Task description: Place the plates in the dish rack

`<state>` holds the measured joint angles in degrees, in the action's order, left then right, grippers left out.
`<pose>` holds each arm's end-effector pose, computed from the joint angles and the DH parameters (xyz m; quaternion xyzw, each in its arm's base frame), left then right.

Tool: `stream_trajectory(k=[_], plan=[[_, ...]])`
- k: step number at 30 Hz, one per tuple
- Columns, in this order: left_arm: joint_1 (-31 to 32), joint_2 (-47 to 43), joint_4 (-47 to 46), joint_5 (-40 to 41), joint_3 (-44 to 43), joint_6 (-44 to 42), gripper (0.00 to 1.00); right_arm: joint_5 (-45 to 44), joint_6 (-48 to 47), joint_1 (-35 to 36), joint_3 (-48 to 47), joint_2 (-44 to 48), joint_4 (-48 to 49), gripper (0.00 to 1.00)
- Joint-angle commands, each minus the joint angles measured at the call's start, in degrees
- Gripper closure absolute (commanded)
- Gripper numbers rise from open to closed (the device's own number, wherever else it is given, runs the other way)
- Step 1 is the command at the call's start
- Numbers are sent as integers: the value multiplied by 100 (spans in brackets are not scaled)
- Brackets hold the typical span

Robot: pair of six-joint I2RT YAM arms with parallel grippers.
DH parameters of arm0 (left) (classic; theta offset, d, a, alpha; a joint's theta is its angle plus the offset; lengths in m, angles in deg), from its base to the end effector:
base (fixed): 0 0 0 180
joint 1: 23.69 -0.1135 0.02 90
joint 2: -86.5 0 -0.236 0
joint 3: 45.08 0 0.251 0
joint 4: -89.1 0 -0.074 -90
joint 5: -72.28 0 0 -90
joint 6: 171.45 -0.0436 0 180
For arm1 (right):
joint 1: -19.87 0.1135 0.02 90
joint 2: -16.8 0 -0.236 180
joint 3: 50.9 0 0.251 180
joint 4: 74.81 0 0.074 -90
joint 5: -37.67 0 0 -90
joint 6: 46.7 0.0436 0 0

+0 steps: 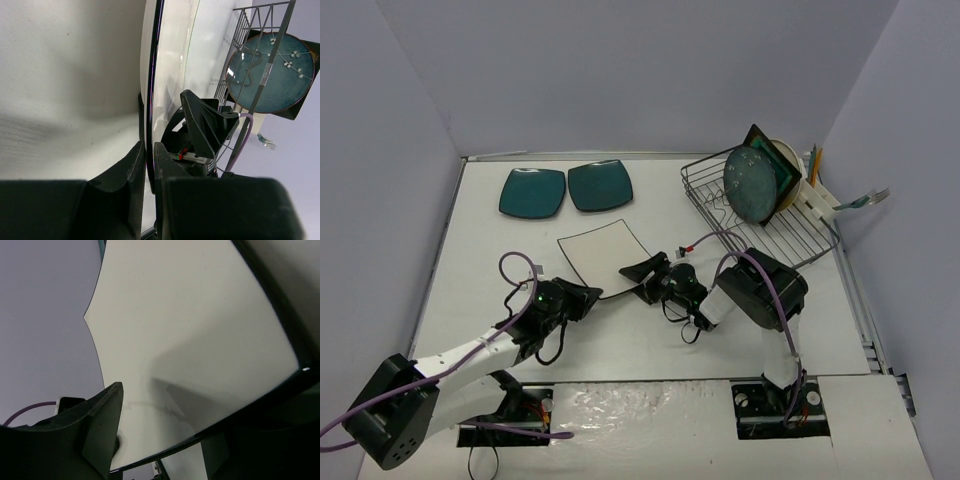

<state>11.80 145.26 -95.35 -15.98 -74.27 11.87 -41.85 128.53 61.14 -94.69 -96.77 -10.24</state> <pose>0.1818 -0.1280 0.1415 -0.4151 0.7347 -0.4782 0.2433 0.2334 0.2154 0.0837 0.2182 0.7050 0.6299 0.2420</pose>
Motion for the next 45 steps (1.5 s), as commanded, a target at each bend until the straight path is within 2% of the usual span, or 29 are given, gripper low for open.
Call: stream_trajectory(k=[1, 11, 14, 19, 27, 30, 34, 38, 40, 42, 43, 45], plan=[[96, -244, -987, 72, -211, 19, 100, -329, 23, 7, 31, 63, 1577, 55], [152, -208, -659, -94, -107, -15, 100, -459, -112, -49, 87, 554, 1495, 79], [176, -100, -650, -163, -95, 23, 96, -447, -125, -86, 105, 674, 1566, 87], [187, -23, -562, -314, -54, 46, 85, -311, -262, -164, 70, 993, 1609, 100], [196, -155, -316, -359, -27, 46, 59, -107, -671, -436, 34, 1669, 1333, 100], [189, -186, -316, -367, -19, 45, 53, -28, -815, -517, -5, 1930, 1156, 100], [196, -342, -126, -375, -150, -41, 35, 323, -1242, -760, -216, 2387, 408, 100], [196, -662, 559, -274, -461, -475, 19, 880, -1910, -1096, -689, 3028, -644, 100], [189, -827, 909, -231, -599, -696, 12, 1228, -2432, -1260, -1068, 3344, -1689, 100], [179, -991, 1305, -78, -813, -1002, 7, 1518, -3409, -1398, -1528, 3645, -2718, 100], [165, -1007, 1527, -60, -836, -1034, 6, 1598, -3512, -1445, -1750, 3674, -3183, 100], [152, -1180, 2125, 129, -1146, -1486, 3, 1604, -4648, -1584, -2566, 3899, -4398, 100]])
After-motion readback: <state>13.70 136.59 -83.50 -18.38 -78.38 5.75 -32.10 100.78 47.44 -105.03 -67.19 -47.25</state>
